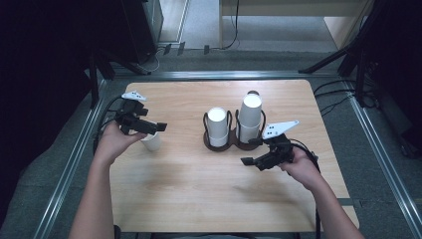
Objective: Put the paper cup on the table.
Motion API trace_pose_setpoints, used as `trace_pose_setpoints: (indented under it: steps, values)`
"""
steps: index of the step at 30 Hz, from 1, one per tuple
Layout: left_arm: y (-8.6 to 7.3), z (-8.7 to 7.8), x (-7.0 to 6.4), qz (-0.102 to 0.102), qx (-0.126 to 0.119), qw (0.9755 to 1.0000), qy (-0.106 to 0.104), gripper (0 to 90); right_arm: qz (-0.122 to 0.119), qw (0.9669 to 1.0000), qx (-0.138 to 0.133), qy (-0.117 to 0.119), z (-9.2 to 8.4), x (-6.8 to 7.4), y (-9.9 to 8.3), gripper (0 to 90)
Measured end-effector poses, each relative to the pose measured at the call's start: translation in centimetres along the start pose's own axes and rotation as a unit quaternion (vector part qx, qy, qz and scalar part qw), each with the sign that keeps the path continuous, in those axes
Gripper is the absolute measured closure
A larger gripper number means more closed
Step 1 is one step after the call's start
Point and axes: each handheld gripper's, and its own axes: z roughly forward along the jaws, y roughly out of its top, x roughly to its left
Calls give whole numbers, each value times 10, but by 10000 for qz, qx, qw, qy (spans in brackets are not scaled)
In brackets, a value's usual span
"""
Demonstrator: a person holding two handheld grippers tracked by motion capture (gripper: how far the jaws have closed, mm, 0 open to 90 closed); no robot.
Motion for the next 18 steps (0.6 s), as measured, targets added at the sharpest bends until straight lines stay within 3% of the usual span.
trace_pose_setpoints:
  steps: [5, 12, 18]
  values:
    - [3, 1, -12, 81, -35, 9999, -49, 4, -3, 10000, -30, -30, -2, -1, 0, 217]
    - [1, 9, -26, 195, 108, 9996, -185, 4, 9, 9999, -77, -130, -5, -2, 1, 217]
    - [-3, 14, -41, 299, 40, 9989, -366, 4, 68, 9996, -117, -231, -6, -5, 0, 217]
